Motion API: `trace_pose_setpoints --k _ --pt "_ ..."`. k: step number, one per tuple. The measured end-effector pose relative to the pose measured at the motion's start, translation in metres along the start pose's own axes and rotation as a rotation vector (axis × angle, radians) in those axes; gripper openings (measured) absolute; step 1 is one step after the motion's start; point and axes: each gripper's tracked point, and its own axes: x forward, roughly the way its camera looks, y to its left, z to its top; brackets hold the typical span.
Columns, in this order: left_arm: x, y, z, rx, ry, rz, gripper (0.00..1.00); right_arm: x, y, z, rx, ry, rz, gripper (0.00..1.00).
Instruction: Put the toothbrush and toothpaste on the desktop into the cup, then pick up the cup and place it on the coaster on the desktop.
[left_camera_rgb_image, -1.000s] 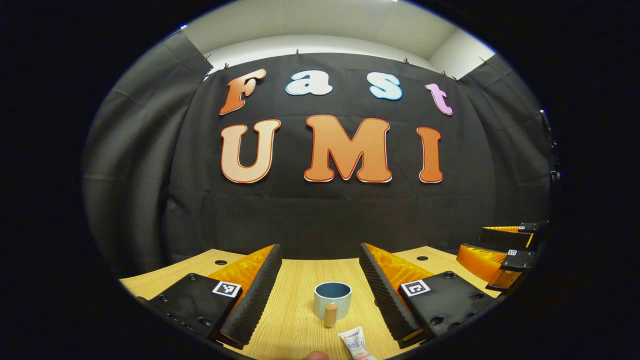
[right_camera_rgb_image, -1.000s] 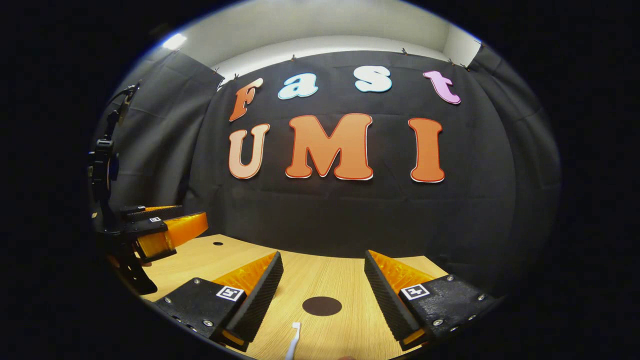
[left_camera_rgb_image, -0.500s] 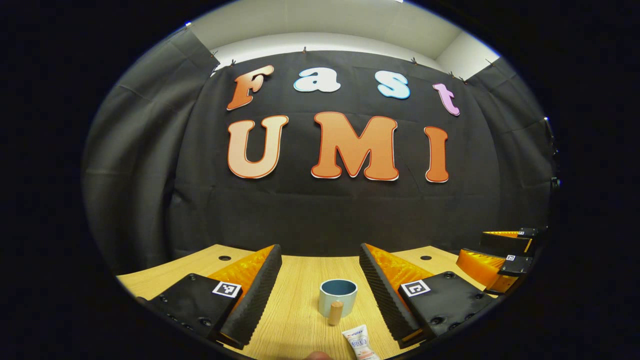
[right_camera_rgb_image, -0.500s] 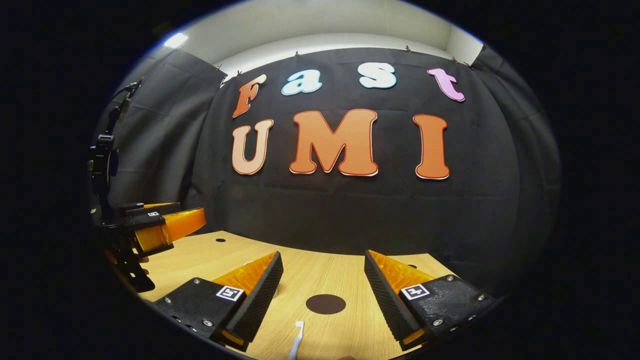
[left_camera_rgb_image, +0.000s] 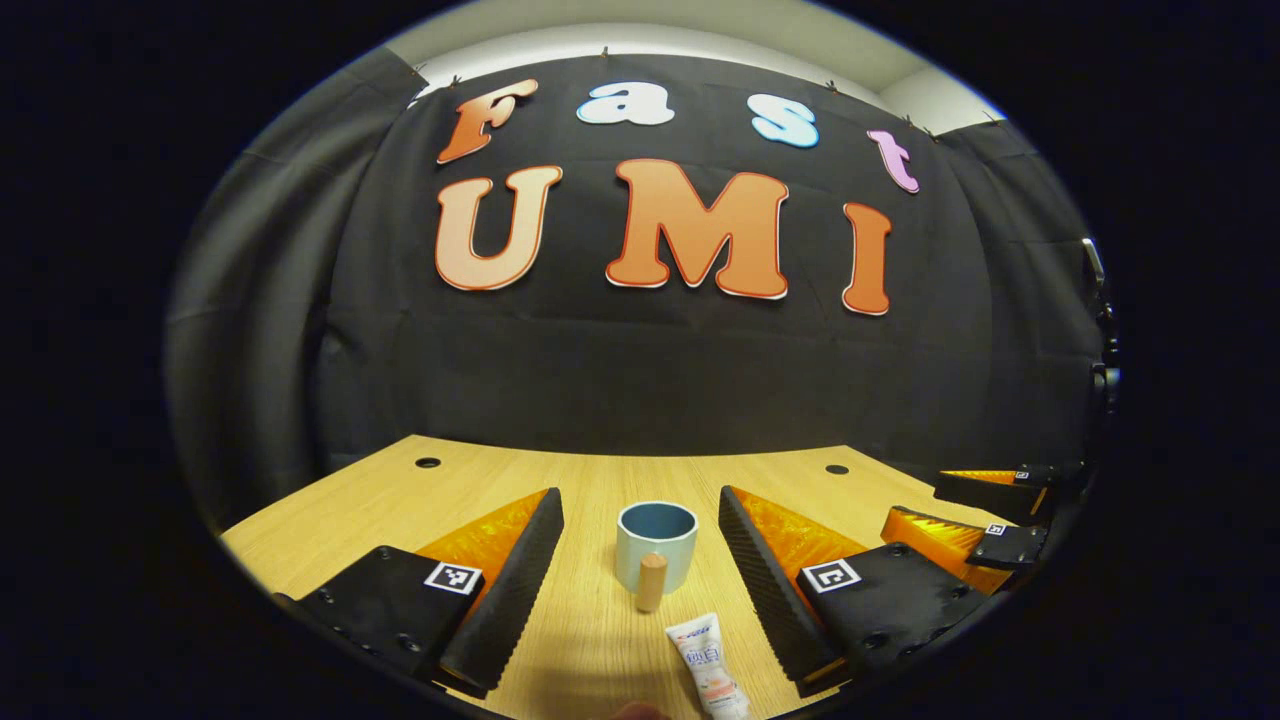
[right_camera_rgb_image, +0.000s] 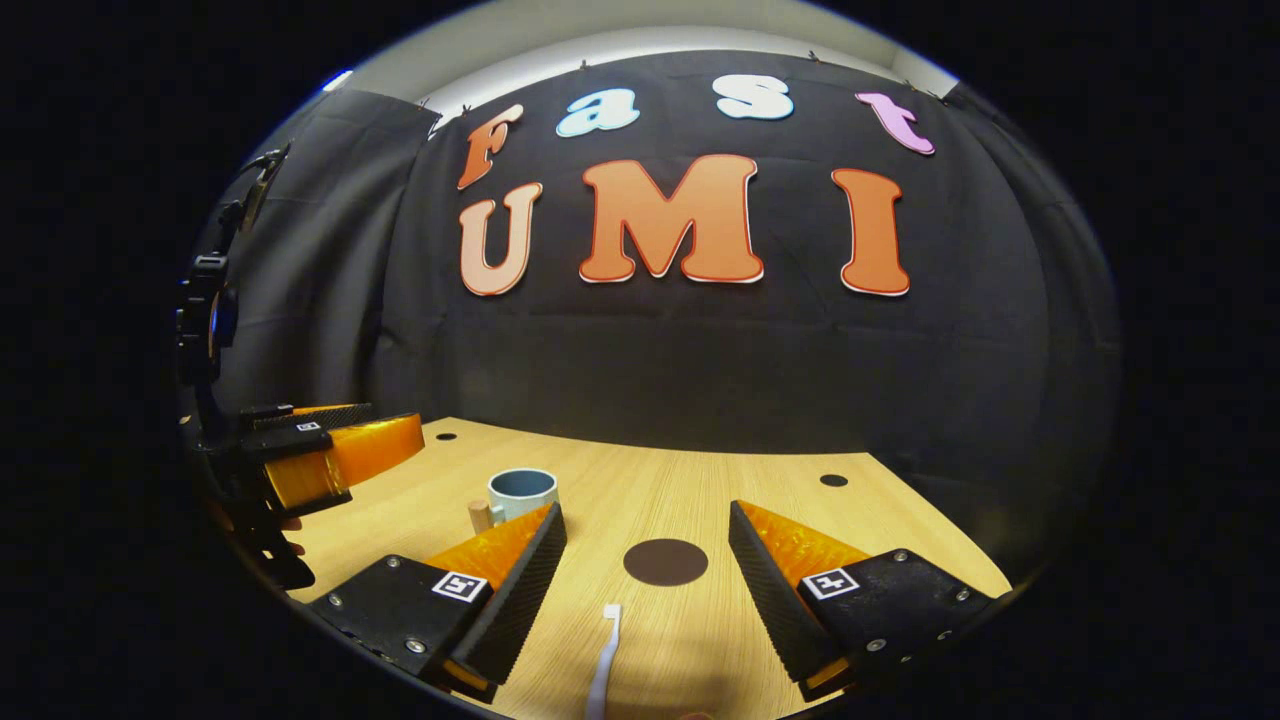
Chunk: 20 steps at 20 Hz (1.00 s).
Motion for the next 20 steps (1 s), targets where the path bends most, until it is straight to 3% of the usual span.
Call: trace_pose_setpoints --k 7,20 --pt "0.004 -0.018 -0.033 -0.014 0.118 -0.053 1.00 -0.003 -0.005 -0.029 0.016 0.131 0.001 0.99" --pt "0.005 -0.035 -0.111 0.005 0.397 -0.085 1.00 -0.008 0.004 -0.089 -0.021 0.390 0.048 0.95"
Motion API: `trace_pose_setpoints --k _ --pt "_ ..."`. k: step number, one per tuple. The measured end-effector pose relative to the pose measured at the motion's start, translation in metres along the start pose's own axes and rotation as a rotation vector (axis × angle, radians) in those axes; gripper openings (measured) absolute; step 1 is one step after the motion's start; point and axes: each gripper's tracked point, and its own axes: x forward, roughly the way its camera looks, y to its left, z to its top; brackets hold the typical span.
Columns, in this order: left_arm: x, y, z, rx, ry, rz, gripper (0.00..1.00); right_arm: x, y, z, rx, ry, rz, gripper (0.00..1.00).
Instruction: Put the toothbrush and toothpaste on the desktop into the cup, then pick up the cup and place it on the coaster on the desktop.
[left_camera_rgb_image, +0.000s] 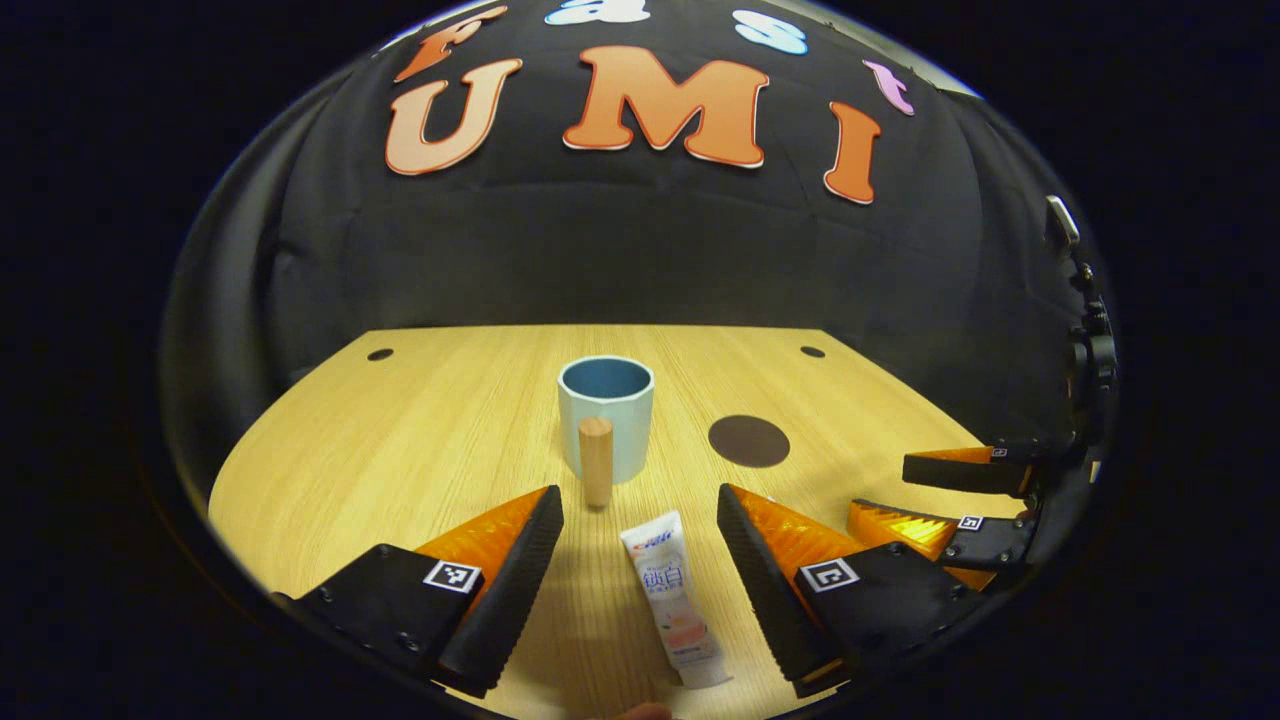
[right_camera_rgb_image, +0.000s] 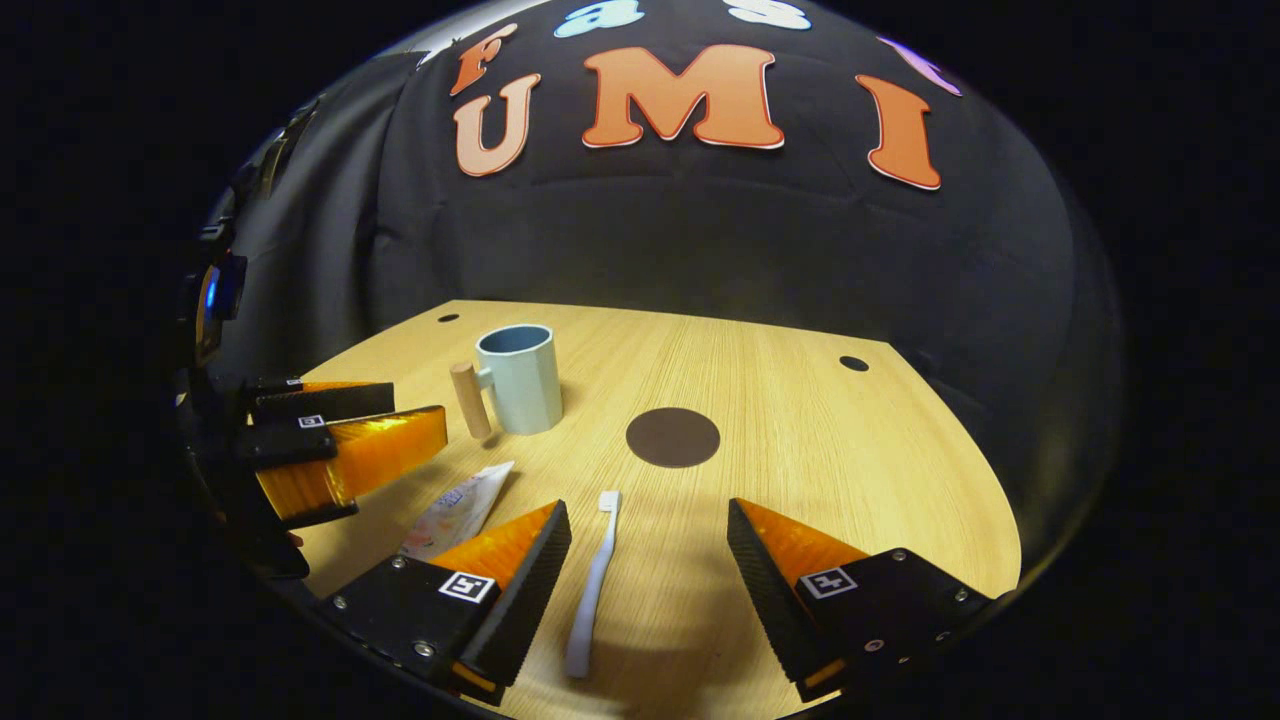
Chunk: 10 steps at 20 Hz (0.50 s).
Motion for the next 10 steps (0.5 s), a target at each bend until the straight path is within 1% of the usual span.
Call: trace_pose_setpoints --k 3,7,10 --pt "0.008 -0.008 -0.010 -0.025 0.074 -0.034 1.00 0.000 0.001 -0.013 -0.002 0.038 0.005 0.95" --pt "0.013 -0.009 -0.022 -0.018 0.158 -0.024 1.00 0.005 0.008 -0.026 -0.012 0.088 0.016 0.95" --pt "0.012 -0.016 -0.028 -0.027 0.230 -0.037 0.98 0.007 0.014 -0.034 0.001 0.123 0.046 0.95"
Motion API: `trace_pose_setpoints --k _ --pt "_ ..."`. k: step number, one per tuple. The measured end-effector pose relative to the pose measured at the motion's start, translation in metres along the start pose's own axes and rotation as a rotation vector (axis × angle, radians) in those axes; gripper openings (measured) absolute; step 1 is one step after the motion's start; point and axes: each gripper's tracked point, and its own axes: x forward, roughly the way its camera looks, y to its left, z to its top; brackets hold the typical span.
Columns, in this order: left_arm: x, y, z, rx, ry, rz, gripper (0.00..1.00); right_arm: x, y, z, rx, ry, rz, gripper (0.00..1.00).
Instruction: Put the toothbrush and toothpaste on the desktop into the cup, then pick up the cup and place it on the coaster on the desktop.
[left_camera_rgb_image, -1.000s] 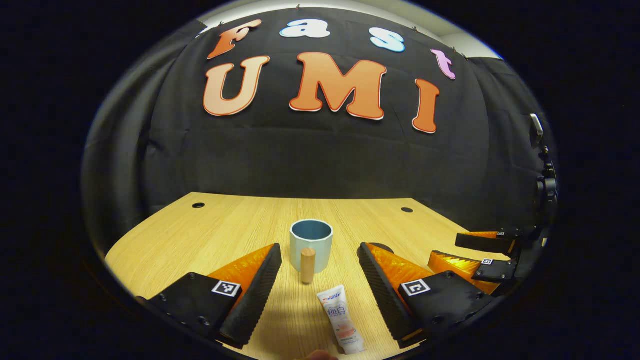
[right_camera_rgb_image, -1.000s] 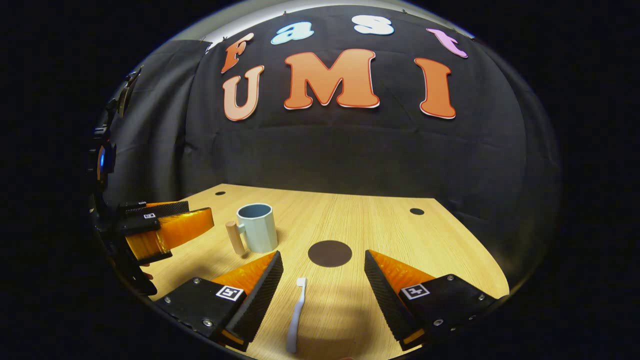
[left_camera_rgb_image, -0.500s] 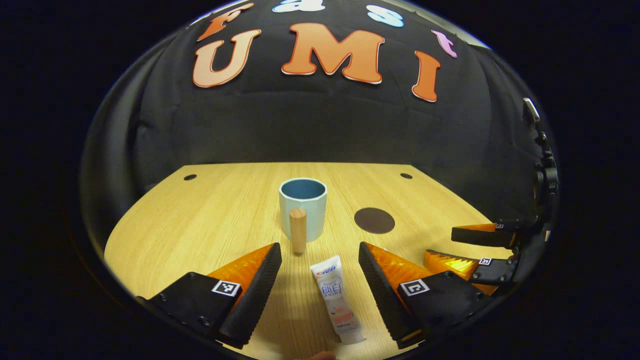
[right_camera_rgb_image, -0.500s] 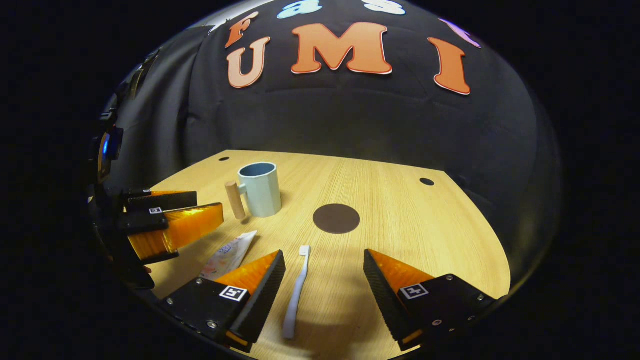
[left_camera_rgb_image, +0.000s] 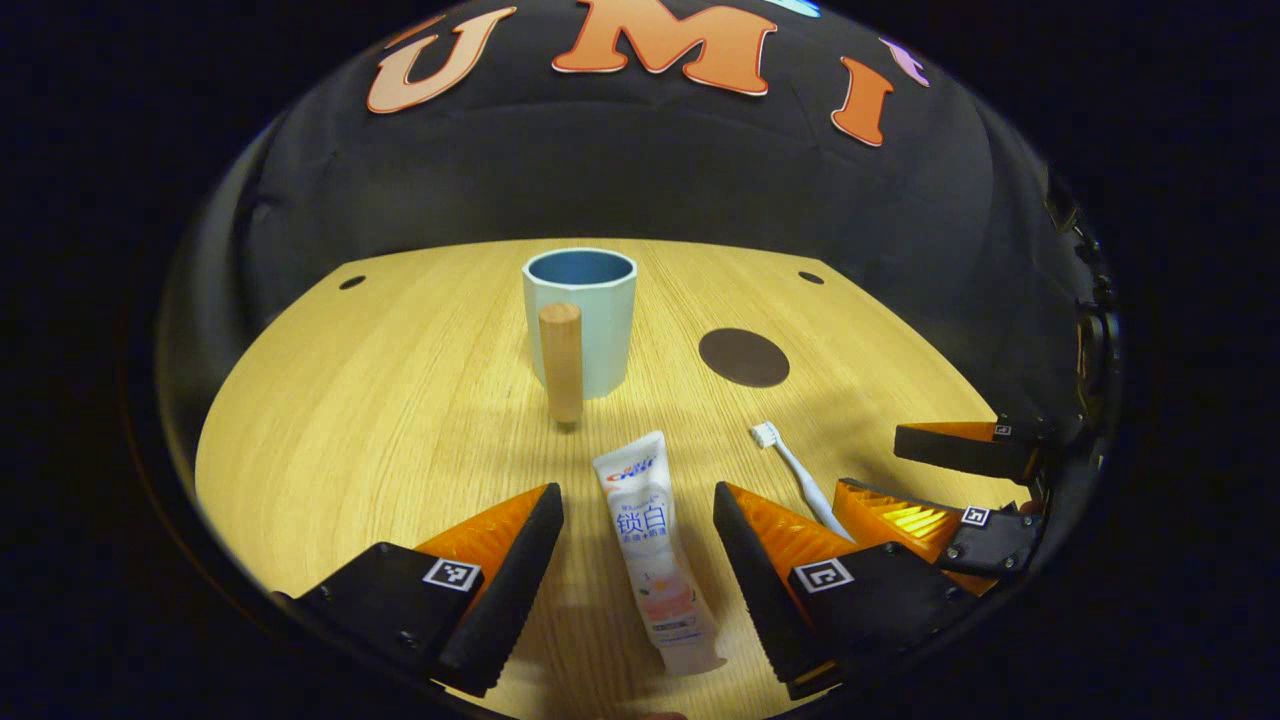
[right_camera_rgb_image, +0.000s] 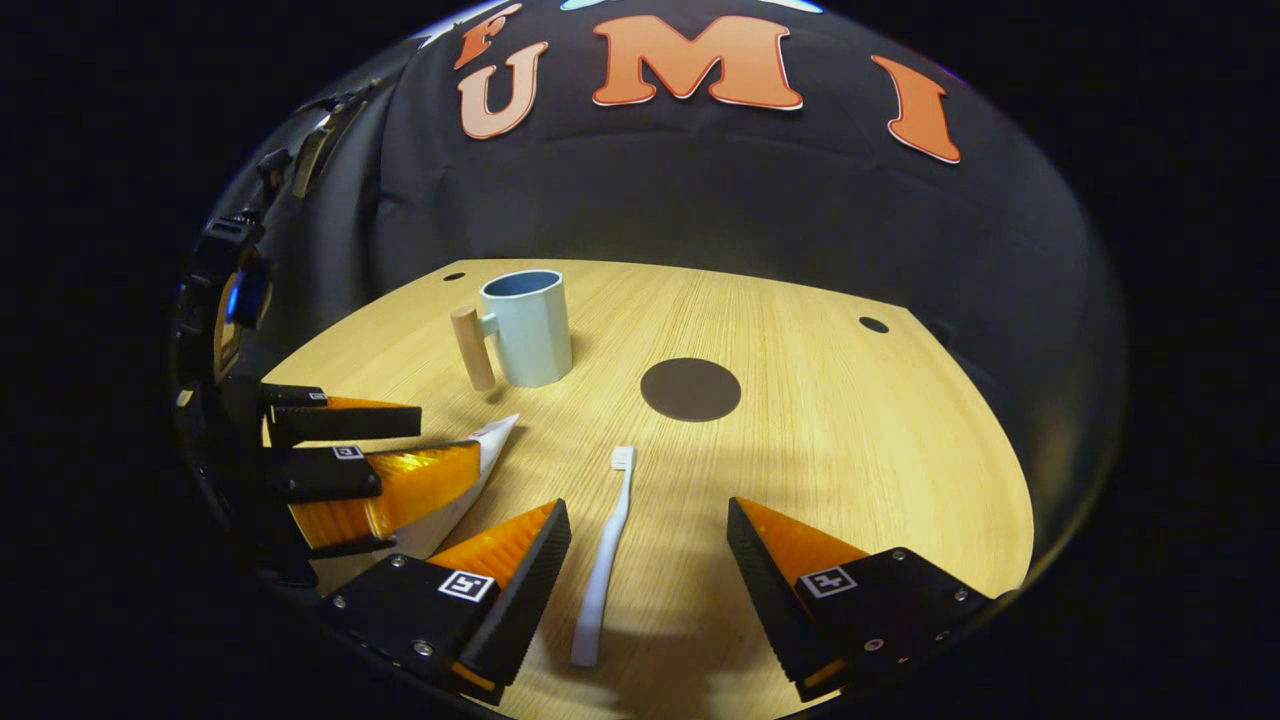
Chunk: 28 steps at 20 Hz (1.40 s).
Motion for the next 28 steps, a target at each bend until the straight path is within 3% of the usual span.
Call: trace_pose_setpoints --k 5,7,8,14,17,21,22,24,27,28 --pt "0.003 -0.005 -0.023 -0.025 0.099 0.029 0.95 0.002 -0.004 -0.006 0.020 0.020 -0.003 0.92" --pt "0.004 -0.002 -0.022 -0.048 0.113 0.044 0.65 0.004 -0.001 -0.008 0.031 0.027 0.005 0.91" --pt "0.008 -0.002 -0.024 -0.072 0.119 0.046 0.57 0.005 -0.001 -0.009 0.032 0.031 0.005 0.92" --pt "-0.002 -0.002 -0.018 -0.158 0.122 -0.001 0.28 0.009 0.008 -0.015 0.039 0.066 0.024 0.92" --pt "-0.003 0.001 -0.015 -0.156 0.089 -0.015 0.28 0.014 0.012 -0.022 0.042 0.105 0.026 0.89" --pt "-0.011 0.012 0.001 -0.138 0.016 0.016 0.29 0.021 0.013 -0.024 0.063 0.150 -0.005 0.74" --pt "-0.012 0.014 0.004 -0.140 0.007 0.019 0.27 0.024 0.014 -0.024 0.064 0.161 -0.005 0.76" --pt "-0.013 0.018 0.007 -0.136 -0.009 0.024 0.28 0.026 0.014 -0.023 0.059 0.170 -0.018 0.65" --pt "-0.016 0.021 0.012 -0.135 -0.032 0.030 0.29 0.030 0.014 -0.022 0.047 0.183 -0.044 0.36" --pt "-0.017 0.023 0.014 -0.135 -0.038 0.032 0.28 0.030 0.014 -0.023 0.051 0.186 -0.047 0.32"
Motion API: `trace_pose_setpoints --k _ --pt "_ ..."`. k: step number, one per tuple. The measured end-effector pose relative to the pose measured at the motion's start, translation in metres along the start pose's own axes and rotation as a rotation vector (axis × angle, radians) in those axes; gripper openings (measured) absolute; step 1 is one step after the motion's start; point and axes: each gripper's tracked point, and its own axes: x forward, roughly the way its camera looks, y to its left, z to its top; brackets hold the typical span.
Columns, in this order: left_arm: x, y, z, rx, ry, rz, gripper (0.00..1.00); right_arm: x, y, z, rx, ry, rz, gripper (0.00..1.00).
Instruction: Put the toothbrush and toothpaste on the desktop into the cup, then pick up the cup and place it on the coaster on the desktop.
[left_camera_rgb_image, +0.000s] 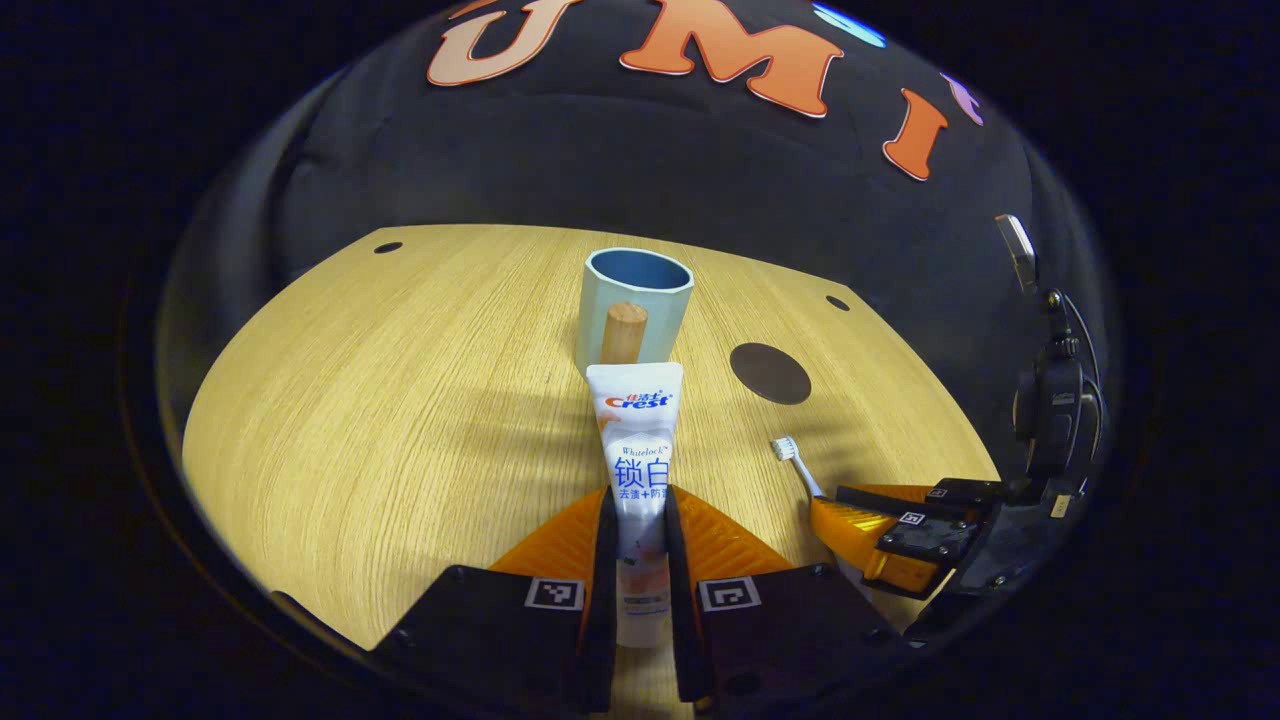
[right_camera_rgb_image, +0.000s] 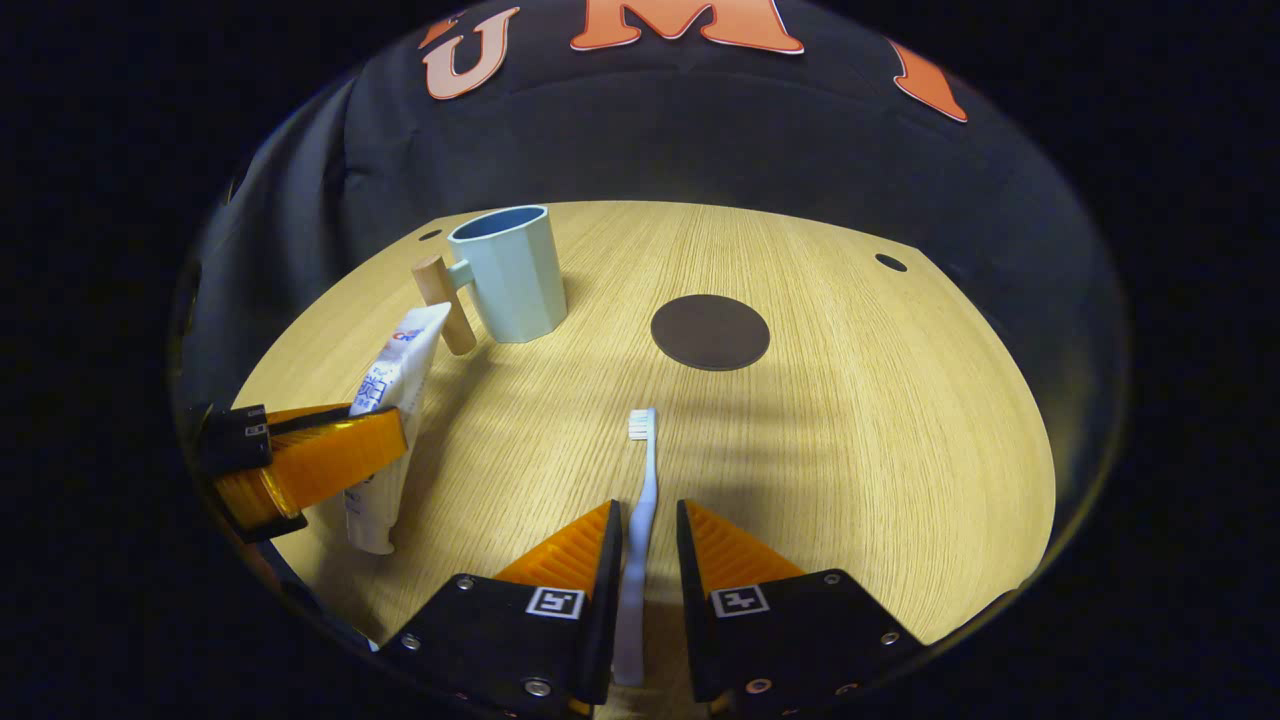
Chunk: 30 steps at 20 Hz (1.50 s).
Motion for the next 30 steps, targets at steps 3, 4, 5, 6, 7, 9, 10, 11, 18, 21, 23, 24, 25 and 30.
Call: trace_pose_setpoints --k 3,4,5,6,7,9,10,11,18,21,23,24,25,30 --pt "-0.002 0.004 0.007 0.010 -0.027 0.003 0.28 0.001 0.004 0.000 0.026 0.003 0.016 0.11" --pt "-0.004 0.004 0.011 0.014 -0.035 0.004 0.28 -0.001 0.007 0.002 0.041 0.002 0.036 0.08" --pt "-0.006 0.003 0.013 0.018 -0.044 0.004 0.28 -0.003 0.010 0.003 0.054 0.000 0.058 0.06" --pt "-0.006 0.004 0.015 0.020 -0.049 0.003 0.28 -0.004 0.012 0.003 0.060 -0.005 0.071 0.06" --pt "-0.004 0.003 0.017 0.022 -0.057 0.000 0.28 -0.004 0.013 0.007 0.061 -0.021 0.072 0.06" --pt "-0.004 0.004 0.021 0.031 -0.072 -0.004 0.28 -0.006 0.014 0.016 0.060 -0.058 0.075 0.05" --pt "-0.006 0.004 0.024 0.039 -0.083 -0.002 0.28 -0.009 0.014 0.021 0.068 -0.075 0.080 0.05" --pt "-0.009 0.003 0.029 0.049 -0.102 0.002 0.28 -0.012 0.013 0.025 0.079 -0.092 0.086 0.05" --pt "-0.029 0.006 0.078 0.075 -0.270 0.029 0.28 -0.027 0.012 0.059 0.086 -0.237 0.118 0.05" --pt "-0.037 0.006 0.100 0.074 -0.343 0.025 0.28 -0.031 0.016 0.069 0.075 -0.288 0.136 0.05" --pt "-0.038 0.006 0.116 0.073 -0.388 0.021 0.28 -0.037 0.015 0.077 0.068 -0.329 0.143 0.05" --pt "-0.039 0.006 0.125 0.072 -0.408 0.020 0.28 -0.039 0.014 0.083 0.062 -0.353 0.142 0.05" --pt "-0.042 0.005 0.133 0.067 -0.430 0.021 0.28 -0.041 0.014 0.087 0.057 -0.374 0.139 0.05" --pt "-0.045 0.006 0.174 0.059 -0.540 0.015 0.28 -0.051 0.007 0.109 0.046 -0.453 0.138 0.05"
